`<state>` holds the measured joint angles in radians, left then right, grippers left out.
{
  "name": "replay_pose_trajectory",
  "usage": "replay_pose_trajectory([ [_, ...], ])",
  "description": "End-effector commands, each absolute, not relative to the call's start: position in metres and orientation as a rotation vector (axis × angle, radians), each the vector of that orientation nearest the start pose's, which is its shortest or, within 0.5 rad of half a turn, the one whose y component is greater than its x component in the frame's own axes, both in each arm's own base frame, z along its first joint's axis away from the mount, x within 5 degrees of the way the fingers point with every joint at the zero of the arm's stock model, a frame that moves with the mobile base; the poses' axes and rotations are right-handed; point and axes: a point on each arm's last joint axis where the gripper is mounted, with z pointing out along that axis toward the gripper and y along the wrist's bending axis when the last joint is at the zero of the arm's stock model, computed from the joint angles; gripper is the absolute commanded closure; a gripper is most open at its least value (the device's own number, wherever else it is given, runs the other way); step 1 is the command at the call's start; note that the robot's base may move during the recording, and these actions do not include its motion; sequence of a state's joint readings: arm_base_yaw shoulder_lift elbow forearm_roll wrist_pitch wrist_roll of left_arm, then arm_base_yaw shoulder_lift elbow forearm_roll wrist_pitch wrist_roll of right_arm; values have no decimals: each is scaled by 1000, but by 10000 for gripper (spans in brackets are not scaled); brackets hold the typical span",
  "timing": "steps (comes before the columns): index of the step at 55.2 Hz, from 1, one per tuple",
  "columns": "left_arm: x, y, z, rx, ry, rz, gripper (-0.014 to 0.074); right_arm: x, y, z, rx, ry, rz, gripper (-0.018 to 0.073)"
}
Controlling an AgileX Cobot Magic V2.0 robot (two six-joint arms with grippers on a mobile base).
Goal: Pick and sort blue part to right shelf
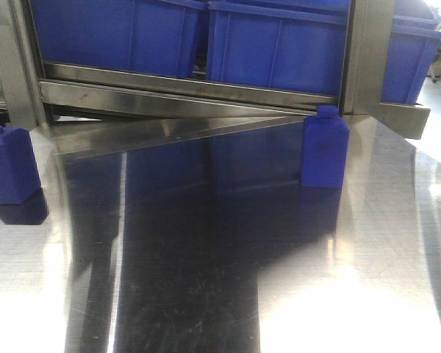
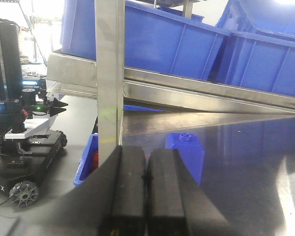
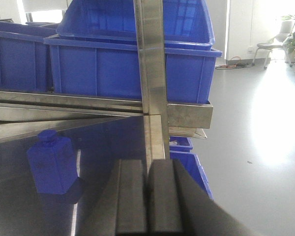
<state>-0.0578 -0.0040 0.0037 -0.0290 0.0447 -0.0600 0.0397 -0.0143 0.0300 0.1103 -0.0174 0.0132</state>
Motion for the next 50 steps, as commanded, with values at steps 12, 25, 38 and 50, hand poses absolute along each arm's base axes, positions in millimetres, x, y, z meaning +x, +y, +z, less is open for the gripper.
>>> replay_pose_trajectory([
  [12,55,-3,206,-31,1457,-133,472,54,1,217,61,1378,124,516],
  [25,55,-3,209,-31,1421,-134,472,54,1,217,61,1378,124,516],
  [38,48,-2,234,-33,1143,-137,472,54,1,217,61,1378,124,516],
  [50,39,-2,286,-8,1247,-117,471,54,1,217,61,1378,124,516],
])
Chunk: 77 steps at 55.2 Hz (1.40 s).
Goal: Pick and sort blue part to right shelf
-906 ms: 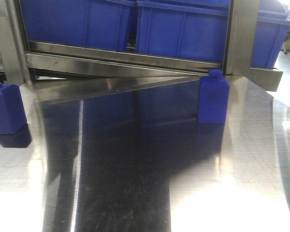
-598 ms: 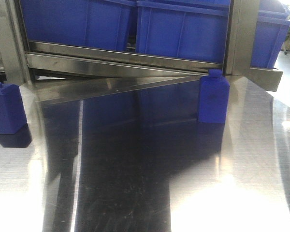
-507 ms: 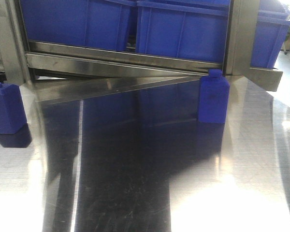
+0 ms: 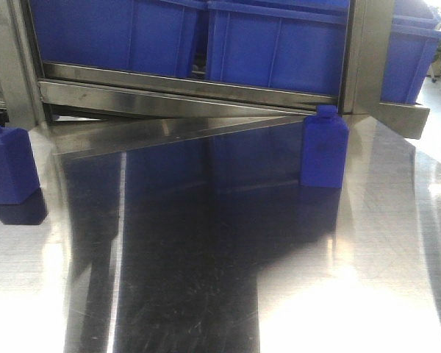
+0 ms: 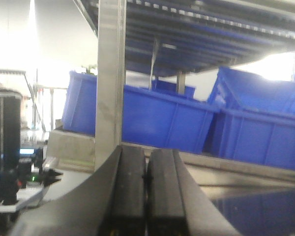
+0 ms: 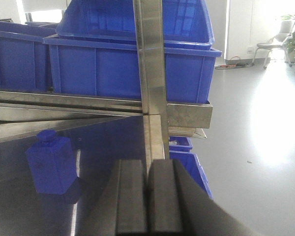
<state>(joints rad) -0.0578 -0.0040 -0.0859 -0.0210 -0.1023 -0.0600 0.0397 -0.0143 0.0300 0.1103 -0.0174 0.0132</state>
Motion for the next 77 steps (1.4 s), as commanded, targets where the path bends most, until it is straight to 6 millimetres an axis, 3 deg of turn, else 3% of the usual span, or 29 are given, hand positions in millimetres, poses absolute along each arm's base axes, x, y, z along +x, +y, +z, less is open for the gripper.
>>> replay_pose_trajectory([
  [1,37,-2,293,-7,1252,-117,469,54,1,217,61,1378,124,516],
  [11,43,-3,340,-10,1445,-119,464,54,1,217,61,1378,124,516],
  [16,54,-5,355,-19,1561,-138,393,54,1,217,61,1378,124,516],
  [22,73,-7,361,-26,1708,-152,245,54,1,217,61,1378,124,516],
  [28,94,-10,362,-38,1851,-180,150,54,1,217,61,1378,124,516],
  [44,161,-25,373,-35,2212,-315,45,54,1,217,61,1378,124,516],
  [60,242,-35,363,-25,2417,-368,28,54,1,217,61,1378,124,516],
  [77,301,-60,334,109,2566,-302,28,54,1,217,61,1378,124,516],
])
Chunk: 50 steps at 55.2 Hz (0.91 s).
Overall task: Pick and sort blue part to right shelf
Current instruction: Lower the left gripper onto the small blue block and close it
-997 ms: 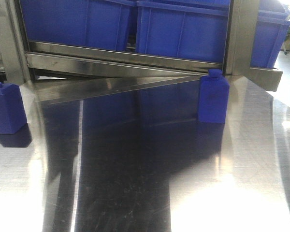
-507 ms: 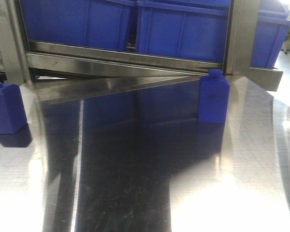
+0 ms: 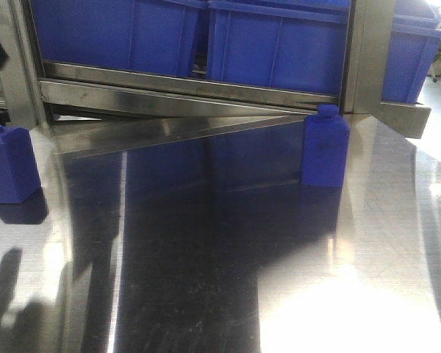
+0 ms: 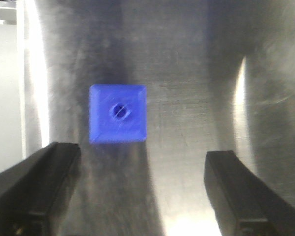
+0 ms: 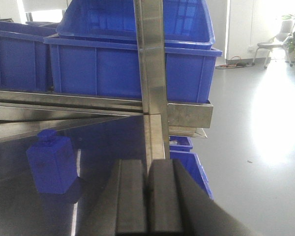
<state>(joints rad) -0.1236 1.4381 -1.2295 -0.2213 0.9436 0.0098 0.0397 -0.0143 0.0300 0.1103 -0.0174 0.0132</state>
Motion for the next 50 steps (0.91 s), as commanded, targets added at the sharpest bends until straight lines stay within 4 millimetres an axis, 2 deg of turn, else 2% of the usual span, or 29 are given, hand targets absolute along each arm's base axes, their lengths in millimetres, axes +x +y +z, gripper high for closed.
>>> replay_pose_trajectory([
  [1,303,-61,332,113,2572,-300,28,54,1,217,61,1378,124,516],
  [10,322,-64,312,104,2612,-285,28,54,1,217,61,1378,124,516],
  [21,336,-66,296,94,2622,-276,28,54,1,217,61,1378,124,516],
  [44,340,-61,290,76,2636,-199,28,54,1,216,61,1387,124,516],
  [50,341,-62,282,77,2670,-195,28,54,1,215,61,1391,124,516],
])
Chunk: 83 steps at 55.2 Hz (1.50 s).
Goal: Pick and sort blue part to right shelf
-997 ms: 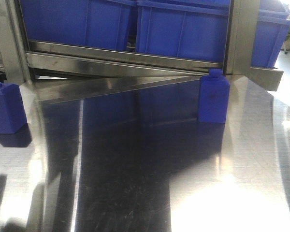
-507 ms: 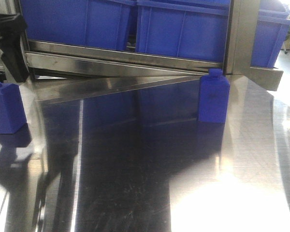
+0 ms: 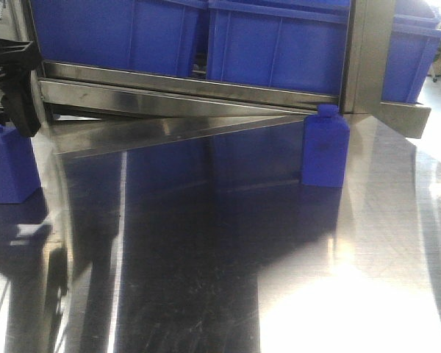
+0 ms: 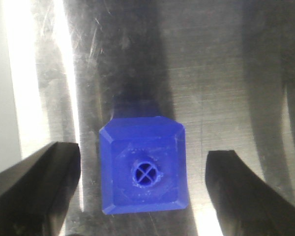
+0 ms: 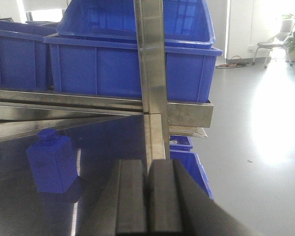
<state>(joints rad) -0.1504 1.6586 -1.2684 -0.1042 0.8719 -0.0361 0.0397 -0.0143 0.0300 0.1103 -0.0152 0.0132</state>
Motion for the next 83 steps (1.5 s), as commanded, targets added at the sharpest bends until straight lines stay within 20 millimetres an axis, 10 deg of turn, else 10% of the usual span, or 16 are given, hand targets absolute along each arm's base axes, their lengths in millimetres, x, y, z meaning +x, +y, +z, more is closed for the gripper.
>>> replay_pose_trajectory([
  [1,342,-62,281,77,2677,-195,28,54,1,215,61,1394,124,516],
  [24,350,-65,258,57,2757,-221,36,54,1,215,61,1400,124,516],
  [54,345,-65,261,68,2802,-220,281,54,1,215,61,1397,124,516],
  [69,317,-59,320,169,2614,-198,281,53,1,220,63,1343,123,516],
  [83,236,-42,381,197,2213,-141,281,49,2,252,7,1385,77,516],
])
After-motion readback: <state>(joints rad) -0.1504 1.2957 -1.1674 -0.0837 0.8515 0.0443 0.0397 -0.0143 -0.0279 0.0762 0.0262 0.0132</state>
